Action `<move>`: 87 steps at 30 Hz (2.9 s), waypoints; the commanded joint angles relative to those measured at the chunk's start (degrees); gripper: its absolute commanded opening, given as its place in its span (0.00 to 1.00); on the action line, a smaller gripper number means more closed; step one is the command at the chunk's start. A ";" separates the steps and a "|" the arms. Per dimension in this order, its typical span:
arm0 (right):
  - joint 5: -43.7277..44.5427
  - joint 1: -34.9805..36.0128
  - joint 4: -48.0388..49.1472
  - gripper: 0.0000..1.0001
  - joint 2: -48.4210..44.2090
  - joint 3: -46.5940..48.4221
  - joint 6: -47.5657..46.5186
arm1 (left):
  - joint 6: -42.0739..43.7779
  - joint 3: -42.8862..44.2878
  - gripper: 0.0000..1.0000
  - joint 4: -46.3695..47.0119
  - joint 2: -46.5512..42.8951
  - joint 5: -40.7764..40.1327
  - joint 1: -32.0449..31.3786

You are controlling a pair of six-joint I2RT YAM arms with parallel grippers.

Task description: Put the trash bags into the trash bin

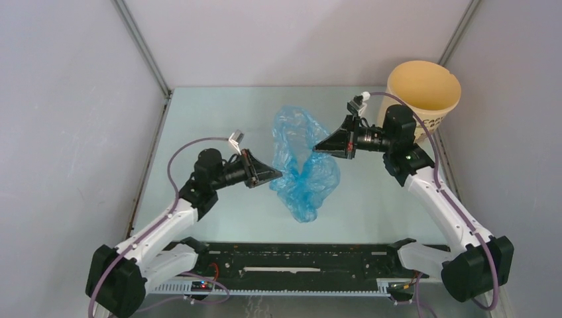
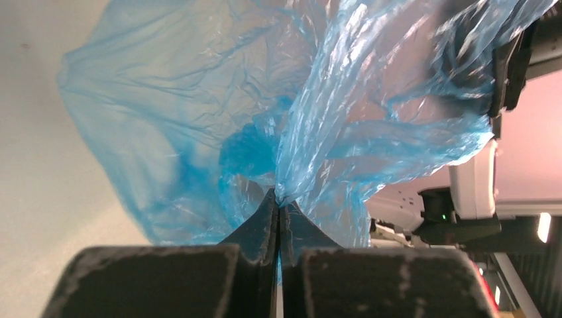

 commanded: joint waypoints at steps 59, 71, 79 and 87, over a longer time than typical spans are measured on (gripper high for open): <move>25.05 2.09 -56.87 0.00 22.16 64.55 -32.46 | 16.14 90.33 0.00 -72.89 26.92 -12.88 15.69; 26.11 3.75 -24.51 0.00 -0.28 30.73 -22.85 | 23.06 53.24 0.00 -46.46 -3.97 -29.16 9.17; 32.07 7.68 -39.12 0.00 -2.14 7.70 -37.08 | 22.39 18.87 0.00 -51.21 -7.85 -23.11 9.45; 36.20 10.41 -43.12 0.00 -4.58 -1.93 -40.94 | 19.89 6.04 0.00 -50.16 -13.14 -21.18 9.44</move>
